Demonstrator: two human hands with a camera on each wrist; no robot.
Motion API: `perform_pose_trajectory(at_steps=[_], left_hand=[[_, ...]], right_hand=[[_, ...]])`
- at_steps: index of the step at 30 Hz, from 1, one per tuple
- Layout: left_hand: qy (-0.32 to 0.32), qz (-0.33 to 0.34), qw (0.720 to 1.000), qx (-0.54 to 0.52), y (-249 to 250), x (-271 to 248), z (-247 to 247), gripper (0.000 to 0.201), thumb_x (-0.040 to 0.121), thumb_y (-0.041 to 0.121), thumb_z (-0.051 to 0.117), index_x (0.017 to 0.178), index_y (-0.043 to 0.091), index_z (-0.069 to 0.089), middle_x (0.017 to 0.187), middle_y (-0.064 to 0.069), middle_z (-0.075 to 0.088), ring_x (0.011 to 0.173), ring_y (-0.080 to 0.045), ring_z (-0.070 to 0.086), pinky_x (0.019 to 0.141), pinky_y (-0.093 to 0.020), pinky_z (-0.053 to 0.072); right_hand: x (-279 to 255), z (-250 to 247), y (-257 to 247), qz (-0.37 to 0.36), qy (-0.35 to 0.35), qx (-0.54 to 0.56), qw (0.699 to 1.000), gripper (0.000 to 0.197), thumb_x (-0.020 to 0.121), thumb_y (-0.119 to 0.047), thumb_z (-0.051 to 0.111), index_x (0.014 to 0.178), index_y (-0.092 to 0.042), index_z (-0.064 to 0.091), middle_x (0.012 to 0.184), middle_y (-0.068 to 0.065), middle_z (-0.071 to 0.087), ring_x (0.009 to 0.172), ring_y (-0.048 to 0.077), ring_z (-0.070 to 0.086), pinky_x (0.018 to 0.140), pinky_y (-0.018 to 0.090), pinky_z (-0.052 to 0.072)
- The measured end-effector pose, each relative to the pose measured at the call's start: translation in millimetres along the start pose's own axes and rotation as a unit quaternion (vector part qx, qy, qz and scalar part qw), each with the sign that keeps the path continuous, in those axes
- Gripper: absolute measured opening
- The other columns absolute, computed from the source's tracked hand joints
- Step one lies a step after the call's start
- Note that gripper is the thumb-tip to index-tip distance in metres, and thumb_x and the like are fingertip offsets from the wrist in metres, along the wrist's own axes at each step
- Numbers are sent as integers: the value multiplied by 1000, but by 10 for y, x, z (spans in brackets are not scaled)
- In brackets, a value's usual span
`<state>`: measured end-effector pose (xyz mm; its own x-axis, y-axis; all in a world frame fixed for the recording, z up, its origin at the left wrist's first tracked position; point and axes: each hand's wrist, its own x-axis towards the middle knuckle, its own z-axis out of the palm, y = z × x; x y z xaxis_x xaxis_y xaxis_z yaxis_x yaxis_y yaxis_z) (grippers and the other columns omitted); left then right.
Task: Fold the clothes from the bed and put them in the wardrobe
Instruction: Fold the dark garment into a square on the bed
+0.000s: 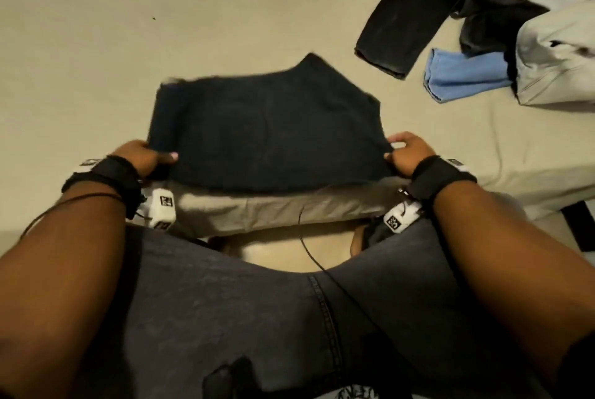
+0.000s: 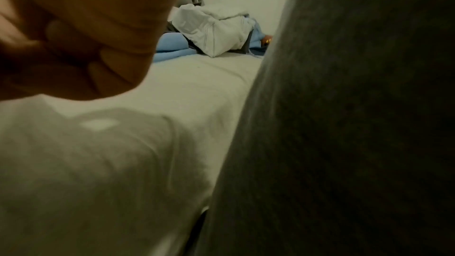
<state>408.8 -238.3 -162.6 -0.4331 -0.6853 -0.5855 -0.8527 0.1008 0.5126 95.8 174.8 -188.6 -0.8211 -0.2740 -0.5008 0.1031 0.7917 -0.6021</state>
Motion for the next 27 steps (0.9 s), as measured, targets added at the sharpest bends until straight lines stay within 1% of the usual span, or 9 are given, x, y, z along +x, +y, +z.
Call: perform_pose_trajectory(at_steps=[2, 4, 6, 9, 11, 14, 16, 21, 27], left_hand=[[-23, -40, 994, 98, -68, 25, 101, 43, 88, 31, 79, 112, -3, 68, 105, -20, 69, 88, -35, 65, 78, -38, 49], [1, -59, 993, 98, -55, 3, 139, 48, 87, 32, 80, 115, -5, 67, 112, -24, 69, 102, -42, 67, 87, -45, 52], [-3, -73, 992, 98, -22, -48, 133, 41, 88, 27, 77, 111, -6, 66, 112, -25, 68, 100, -41, 66, 88, -46, 52], [-41, -119, 989, 78, -39, -79, 129, 23, 91, 9, 71, 106, -6, 62, 93, -21, 63, 74, -33, 55, 71, -36, 45], [-58, -132, 987, 74, -45, -62, 152, 30, 92, 7, 70, 115, -10, 62, 87, -19, 62, 72, -33, 55, 62, -35, 41], [11, -121, 988, 90, -30, 87, 107, 74, 79, 37, 85, 132, -5, 57, 128, -25, 63, 110, -42, 61, 88, -43, 51], [82, -61, 992, 72, 59, 169, 39, 84, 76, 52, 84, 141, 8, 54, 141, -20, 58, 124, -38, 58, 104, -43, 47], [140, 64, 983, -102, 394, 538, -46, 47, 82, 47, 80, 119, 21, 67, 113, -7, 72, 101, -29, 68, 101, -43, 52], [148, 53, 987, -21, 440, 1147, -59, 50, 88, 40, 76, 132, 20, 62, 134, -7, 63, 124, -27, 60, 110, -36, 44]], right_hand=[[25, 129, 77, 39, -32, -88, 995, 27, 88, -11, 62, 115, -17, 63, 110, 13, 69, 105, 35, 65, 98, 42, 52], [-26, 154, 14, 40, -65, -149, 986, 5, 87, -11, 59, 88, -12, 64, 89, 11, 64, 94, 36, 62, 85, 36, 49], [-22, 123, 2, 39, -83, -199, 976, 12, 87, -13, 60, 76, -12, 59, 79, 10, 60, 86, 34, 59, 78, 33, 44], [12, 60, 91, 45, -133, -288, 947, 8, 85, -16, 67, 78, -20, 64, 102, 11, 70, 81, 25, 62, 77, 32, 46], [-27, 52, 39, 54, -131, -295, 945, 10, 82, -22, 72, 89, -19, 66, 114, 12, 71, 85, 25, 64, 78, 33, 47], [-23, 66, -120, 65, -71, -221, 971, 68, 84, -36, 79, 140, -13, 48, 138, 16, 58, 121, 37, 58, 97, 40, 47], [11, 14, -299, 30, -28, -169, 985, 81, 83, -44, 78, 149, -18, 39, 143, 13, 56, 126, 37, 56, 102, 41, 46], [391, -127, -661, -58, 38, -165, 984, 66, 88, -49, 71, 145, -23, 49, 140, 10, 59, 126, 31, 57, 104, 38, 44], [1007, -64, -741, -101, -11, -213, 972, 37, 98, -40, 60, 132, -25, 65, 129, 7, 67, 118, 28, 60, 102, 32, 41]])
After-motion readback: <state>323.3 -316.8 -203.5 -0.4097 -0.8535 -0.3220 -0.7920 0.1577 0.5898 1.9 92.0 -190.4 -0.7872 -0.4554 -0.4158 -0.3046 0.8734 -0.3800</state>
